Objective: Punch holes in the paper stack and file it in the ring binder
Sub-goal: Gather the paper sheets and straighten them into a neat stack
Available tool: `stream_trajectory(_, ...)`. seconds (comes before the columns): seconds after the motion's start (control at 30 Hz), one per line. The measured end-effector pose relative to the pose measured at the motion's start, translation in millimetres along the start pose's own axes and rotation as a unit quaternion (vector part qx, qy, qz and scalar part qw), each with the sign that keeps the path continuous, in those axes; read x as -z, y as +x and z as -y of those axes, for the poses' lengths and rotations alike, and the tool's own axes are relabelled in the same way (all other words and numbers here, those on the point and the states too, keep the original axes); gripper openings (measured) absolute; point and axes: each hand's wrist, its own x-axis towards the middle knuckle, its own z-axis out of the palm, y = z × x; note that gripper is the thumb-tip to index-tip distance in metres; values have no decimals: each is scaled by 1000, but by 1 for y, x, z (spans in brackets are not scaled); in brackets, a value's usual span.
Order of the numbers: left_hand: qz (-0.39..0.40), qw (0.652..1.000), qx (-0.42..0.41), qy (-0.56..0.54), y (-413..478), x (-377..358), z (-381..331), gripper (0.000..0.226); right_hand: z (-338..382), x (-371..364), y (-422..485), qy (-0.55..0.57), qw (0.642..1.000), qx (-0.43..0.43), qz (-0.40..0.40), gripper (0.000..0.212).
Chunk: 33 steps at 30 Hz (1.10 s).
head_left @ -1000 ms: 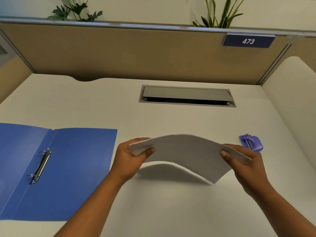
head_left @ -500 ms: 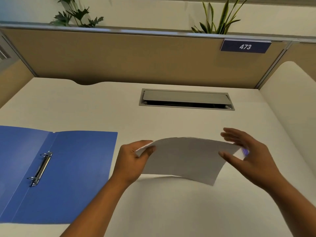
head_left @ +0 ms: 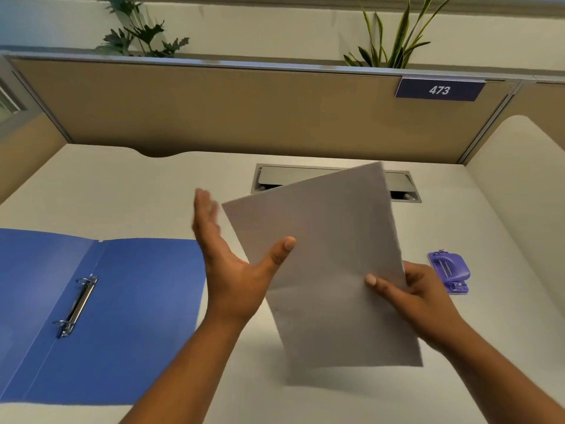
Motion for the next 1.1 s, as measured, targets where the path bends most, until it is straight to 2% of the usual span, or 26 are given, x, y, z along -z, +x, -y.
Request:
stream_trajectory(0.07,91,978,133,-135,-3,-2,8,87,-10,-7,-5,69,997,-22,-20,14)
stream_trajectory(0.13,174,940,218,-194,-7,-4,11,53,-16,-11,-8,95,994,-28,-39,15)
stream_trajectory(0.17,190,936,225,-194,-10,-5,12,40,-18,-13,-8,95,994,-27,-47,15)
stream_trajectory(0.23,171,945,209,-186,-13,-7,11,23,-20,-16,-7,67,996,-15,-62,21)
stream_trajectory(0.3,133,958,177,-182,-14,-9,11,12,-23,-16,-5,15,998,20,-66,49)
stream_trajectory(0.33,121,964,160,-177,-13,-9,11,10,-23,-16,-4,-6,997,29,-68,61)
stream_trajectory(0.37,116,968,145,-171,-13,-10,11,11,-23,-15,-3,-18,997,37,-70,61)
stream_trajectory(0.47,125,972,115,-161,-13,-10,12,20,-19,-19,2,5,998,31,-60,5)
stream_trajectory(0.53,140,970,116,-159,-15,-13,15,27,-21,-23,3,17,999,21,-42,26)
stream_trajectory(0.6,142,968,146,-148,-16,-16,21,26,-23,-26,6,23,999,16,-34,30)
stream_trajectory(0.73,135,966,181,-124,-16,-20,28,23,-24,-27,10,31,999,26,-29,26)
stream_trajectory(0.9,123,970,163,-131,-14,-21,31,28,-21,-23,12,20,998,40,-34,18)
stream_trajectory(1.0,138,967,178,-116,-17,-25,38,23,-30,-23,11,37,999,13,-15,25)
stream_trajectory(1.1,123,968,195,-99,-19,-29,47,20,-41,-23,12,17,1000,2,-18,15)
